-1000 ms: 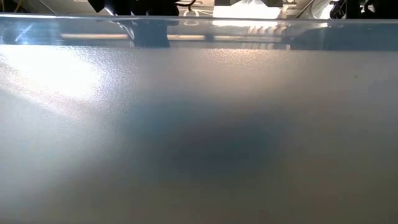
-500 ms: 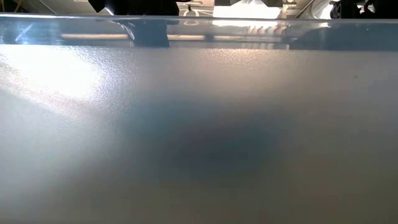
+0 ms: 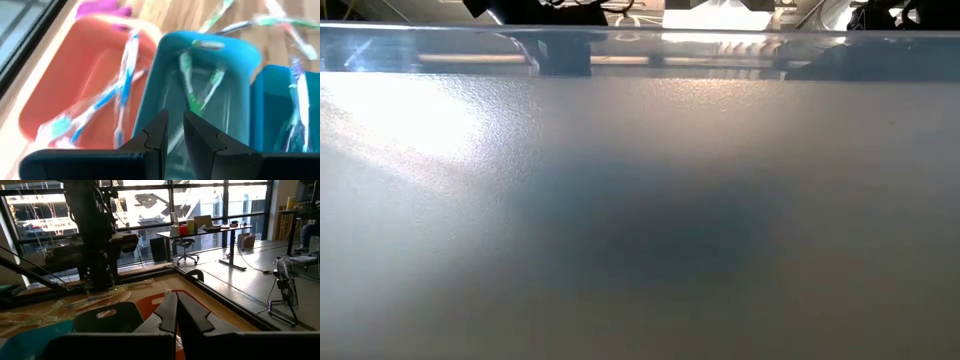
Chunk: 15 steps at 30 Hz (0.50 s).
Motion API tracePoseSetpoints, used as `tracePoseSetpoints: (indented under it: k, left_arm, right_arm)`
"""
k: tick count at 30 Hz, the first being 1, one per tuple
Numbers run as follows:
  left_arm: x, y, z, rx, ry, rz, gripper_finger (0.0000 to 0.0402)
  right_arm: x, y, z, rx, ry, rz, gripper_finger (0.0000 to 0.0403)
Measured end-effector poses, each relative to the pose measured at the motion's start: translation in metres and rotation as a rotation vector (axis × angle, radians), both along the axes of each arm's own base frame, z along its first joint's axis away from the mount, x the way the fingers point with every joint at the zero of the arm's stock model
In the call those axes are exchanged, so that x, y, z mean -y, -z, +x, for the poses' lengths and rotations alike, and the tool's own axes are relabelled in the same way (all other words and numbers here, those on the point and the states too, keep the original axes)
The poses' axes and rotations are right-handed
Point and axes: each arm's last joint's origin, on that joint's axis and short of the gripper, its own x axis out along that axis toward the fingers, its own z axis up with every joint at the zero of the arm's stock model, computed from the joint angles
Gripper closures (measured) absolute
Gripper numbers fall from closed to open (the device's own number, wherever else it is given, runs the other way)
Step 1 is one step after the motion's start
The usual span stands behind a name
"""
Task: Pick & Place Toothbrushes
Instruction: Put the green toothbrush into the green bin
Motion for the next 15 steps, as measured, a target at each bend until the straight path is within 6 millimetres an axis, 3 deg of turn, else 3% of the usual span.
tracePoseSetpoints:
  k: [9, 15]
  left_arm:
    - [-0.026, -0.023, -0.022, -0.232, -0.184, -0.104, 0.0348]
    - [-0.045, -0.013, -0.057, -0.484, -0.502, -0.285, 0.0348]
  right_arm:
    - [0.000, 0.000, 0.000, 0.000, 0.000, 0.000, 0.0398]
    - [0.000, -0.002, 0.000, 0.007, 0.006, -0.030, 0.0398]
